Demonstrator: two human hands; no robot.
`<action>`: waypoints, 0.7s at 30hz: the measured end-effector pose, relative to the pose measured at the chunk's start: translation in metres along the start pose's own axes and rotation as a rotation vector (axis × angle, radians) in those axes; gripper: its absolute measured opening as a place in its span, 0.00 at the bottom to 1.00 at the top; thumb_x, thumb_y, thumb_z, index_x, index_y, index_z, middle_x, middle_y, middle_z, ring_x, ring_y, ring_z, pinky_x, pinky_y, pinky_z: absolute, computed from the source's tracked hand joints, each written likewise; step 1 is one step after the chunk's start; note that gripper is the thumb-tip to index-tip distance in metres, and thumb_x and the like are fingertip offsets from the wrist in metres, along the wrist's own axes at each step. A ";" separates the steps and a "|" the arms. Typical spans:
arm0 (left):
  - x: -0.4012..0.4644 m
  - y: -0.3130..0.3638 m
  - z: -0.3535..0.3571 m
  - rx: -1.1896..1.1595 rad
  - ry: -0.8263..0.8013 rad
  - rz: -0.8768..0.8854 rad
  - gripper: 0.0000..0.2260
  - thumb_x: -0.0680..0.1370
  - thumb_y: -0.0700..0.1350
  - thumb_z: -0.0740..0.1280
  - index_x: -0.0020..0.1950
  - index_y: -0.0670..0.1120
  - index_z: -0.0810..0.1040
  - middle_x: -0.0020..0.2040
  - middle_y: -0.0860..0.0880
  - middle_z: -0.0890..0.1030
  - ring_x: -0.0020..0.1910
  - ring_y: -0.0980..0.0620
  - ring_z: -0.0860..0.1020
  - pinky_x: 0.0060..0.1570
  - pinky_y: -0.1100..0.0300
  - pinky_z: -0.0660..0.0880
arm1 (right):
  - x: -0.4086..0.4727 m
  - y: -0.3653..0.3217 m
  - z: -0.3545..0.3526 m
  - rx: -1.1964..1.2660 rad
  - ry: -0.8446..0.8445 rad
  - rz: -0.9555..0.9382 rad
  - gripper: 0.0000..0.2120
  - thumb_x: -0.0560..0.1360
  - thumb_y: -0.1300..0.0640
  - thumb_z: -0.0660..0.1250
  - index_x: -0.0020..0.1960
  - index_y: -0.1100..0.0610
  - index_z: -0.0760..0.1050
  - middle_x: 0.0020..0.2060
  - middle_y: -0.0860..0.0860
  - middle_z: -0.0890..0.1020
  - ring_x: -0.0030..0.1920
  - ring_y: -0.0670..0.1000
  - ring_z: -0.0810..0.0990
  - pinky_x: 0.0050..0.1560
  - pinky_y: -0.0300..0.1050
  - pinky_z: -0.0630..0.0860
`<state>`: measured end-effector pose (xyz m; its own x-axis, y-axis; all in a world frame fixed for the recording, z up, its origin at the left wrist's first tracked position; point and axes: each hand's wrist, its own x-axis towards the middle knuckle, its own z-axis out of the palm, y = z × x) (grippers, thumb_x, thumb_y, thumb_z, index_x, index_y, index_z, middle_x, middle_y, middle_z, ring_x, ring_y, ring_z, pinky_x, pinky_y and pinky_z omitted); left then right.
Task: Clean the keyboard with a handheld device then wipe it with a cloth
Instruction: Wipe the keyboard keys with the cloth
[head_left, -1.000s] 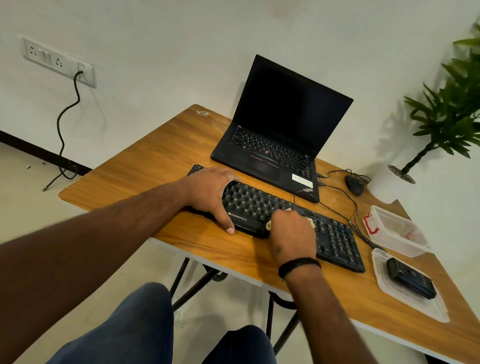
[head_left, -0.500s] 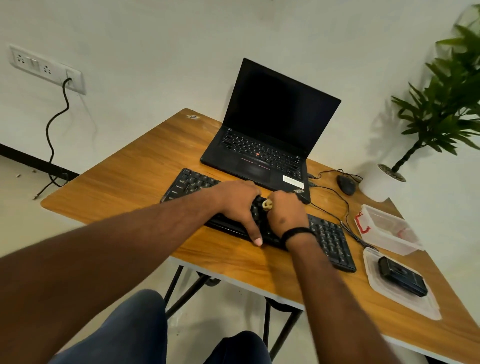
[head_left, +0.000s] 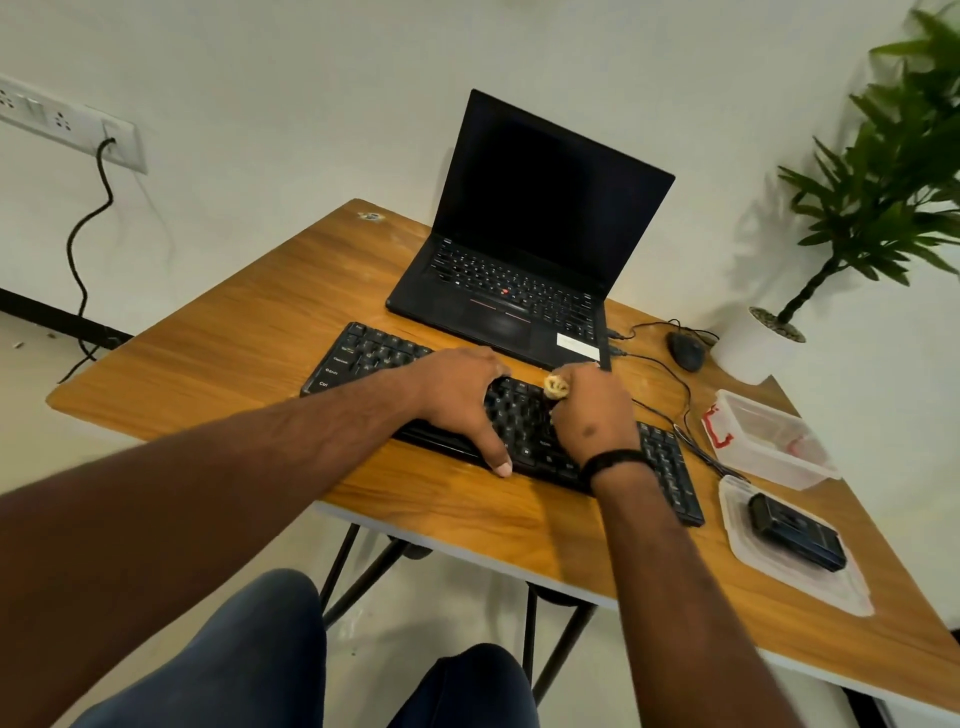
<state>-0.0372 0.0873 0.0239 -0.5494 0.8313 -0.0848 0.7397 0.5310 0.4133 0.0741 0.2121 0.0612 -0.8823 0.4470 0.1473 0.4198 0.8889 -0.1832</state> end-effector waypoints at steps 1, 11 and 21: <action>0.000 0.001 -0.001 0.002 -0.002 -0.009 0.54 0.55 0.71 0.80 0.75 0.49 0.69 0.70 0.52 0.72 0.69 0.50 0.71 0.69 0.53 0.69 | -0.004 -0.005 0.008 -0.059 -0.023 -0.009 0.09 0.78 0.61 0.63 0.56 0.56 0.78 0.53 0.55 0.82 0.53 0.54 0.80 0.56 0.49 0.78; 0.004 -0.003 0.002 0.005 0.004 -0.003 0.55 0.52 0.73 0.78 0.73 0.50 0.70 0.66 0.53 0.73 0.65 0.51 0.71 0.66 0.52 0.71 | -0.053 0.004 -0.012 -0.042 -0.159 -0.094 0.11 0.79 0.62 0.62 0.57 0.53 0.78 0.51 0.48 0.79 0.50 0.48 0.76 0.55 0.43 0.76; 0.005 -0.003 0.001 0.028 0.021 0.011 0.49 0.51 0.73 0.77 0.67 0.50 0.75 0.60 0.53 0.75 0.58 0.52 0.74 0.63 0.50 0.73 | -0.063 -0.011 0.020 -0.165 -0.019 -0.086 0.11 0.80 0.57 0.63 0.61 0.56 0.75 0.57 0.54 0.80 0.57 0.53 0.79 0.57 0.46 0.76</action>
<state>-0.0418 0.0898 0.0218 -0.5494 0.8333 -0.0610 0.7560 0.5269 0.3884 0.1213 0.1723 0.0349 -0.9195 0.3683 0.1374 0.3707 0.9287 -0.0090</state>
